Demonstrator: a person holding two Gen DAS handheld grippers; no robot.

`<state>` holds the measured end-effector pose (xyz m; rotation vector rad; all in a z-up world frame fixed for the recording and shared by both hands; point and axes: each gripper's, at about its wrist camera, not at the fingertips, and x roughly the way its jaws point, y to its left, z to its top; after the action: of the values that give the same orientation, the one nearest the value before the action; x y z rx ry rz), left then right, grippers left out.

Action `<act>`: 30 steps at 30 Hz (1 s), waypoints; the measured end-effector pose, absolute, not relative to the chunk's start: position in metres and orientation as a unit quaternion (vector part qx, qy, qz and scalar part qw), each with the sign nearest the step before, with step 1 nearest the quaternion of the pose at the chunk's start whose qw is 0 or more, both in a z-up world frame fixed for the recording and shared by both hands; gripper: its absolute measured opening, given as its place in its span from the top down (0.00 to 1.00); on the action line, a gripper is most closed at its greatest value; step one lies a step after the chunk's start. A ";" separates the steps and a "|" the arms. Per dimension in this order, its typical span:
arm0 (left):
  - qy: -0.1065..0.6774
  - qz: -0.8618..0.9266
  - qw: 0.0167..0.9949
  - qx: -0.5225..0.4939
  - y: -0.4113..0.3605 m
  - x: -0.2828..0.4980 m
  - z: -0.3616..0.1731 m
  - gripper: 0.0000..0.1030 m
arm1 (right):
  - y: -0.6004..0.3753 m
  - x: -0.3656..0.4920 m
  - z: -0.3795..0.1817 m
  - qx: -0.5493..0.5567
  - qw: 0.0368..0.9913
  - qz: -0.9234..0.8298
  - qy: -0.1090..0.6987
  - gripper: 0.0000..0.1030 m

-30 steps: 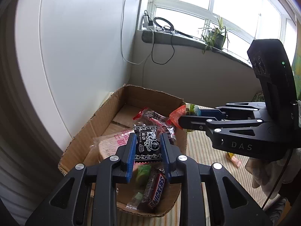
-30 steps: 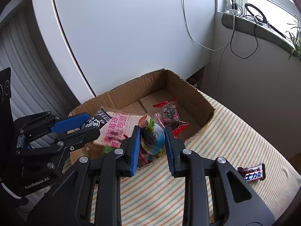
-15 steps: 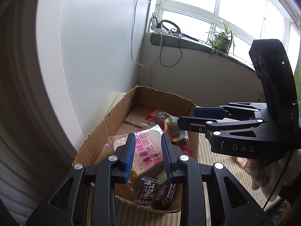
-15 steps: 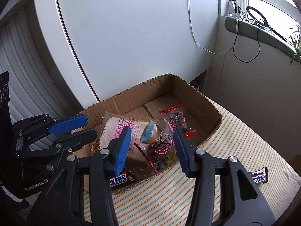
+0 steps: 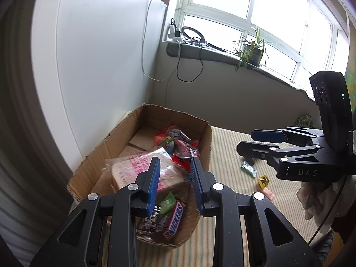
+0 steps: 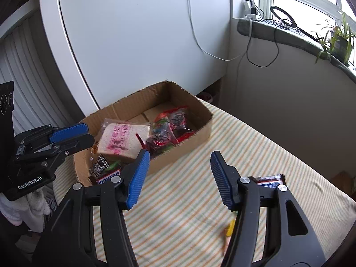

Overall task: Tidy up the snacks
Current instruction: 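Move both tools back toward the yellow and pink candies on the bedspread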

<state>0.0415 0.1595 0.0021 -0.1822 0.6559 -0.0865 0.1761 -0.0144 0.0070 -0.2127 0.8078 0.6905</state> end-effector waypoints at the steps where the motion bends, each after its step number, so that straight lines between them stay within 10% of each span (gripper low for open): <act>1: 0.321 -0.047 0.942 -0.089 0.154 0.041 0.003 0.74 | -0.024 0.176 0.008 -0.101 0.859 0.323 0.384 0.42; 30: 0.413 -0.166 0.889 -0.110 0.033 0.093 -0.047 0.64 | -0.128 0.149 -0.094 -0.088 0.815 0.322 0.474 0.54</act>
<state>0.0928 0.0329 -0.0467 -0.2294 0.8575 -0.3446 0.1488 -0.1282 -0.0940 -0.1887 1.0106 0.6860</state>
